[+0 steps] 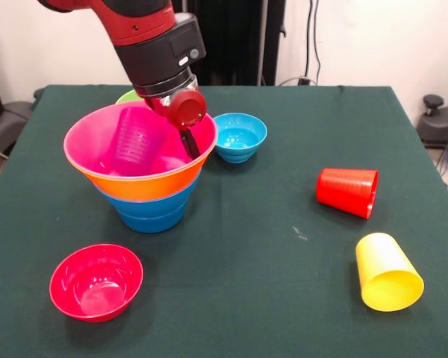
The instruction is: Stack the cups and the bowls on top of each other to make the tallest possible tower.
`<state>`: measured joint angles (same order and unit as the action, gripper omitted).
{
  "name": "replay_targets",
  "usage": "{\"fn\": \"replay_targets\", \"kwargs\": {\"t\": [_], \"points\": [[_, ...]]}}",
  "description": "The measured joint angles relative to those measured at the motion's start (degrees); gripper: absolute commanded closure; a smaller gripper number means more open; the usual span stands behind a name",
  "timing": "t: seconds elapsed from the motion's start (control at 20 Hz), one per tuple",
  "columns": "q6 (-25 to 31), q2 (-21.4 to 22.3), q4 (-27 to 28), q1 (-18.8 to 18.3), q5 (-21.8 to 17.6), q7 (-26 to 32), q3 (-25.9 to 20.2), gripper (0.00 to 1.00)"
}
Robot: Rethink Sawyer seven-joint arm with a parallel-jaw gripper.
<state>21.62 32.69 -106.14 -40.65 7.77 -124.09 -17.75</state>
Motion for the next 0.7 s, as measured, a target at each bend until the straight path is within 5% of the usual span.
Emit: {"fn": "replay_targets", "kwargs": {"t": [0.4,0.7], "points": [[2.3,2.0,0.0,0.2,-1.0,0.0,3.1,1.00],[4.9,8.3,0.2,-0.2,-9.0,0.0,9.1,1.00]]}}
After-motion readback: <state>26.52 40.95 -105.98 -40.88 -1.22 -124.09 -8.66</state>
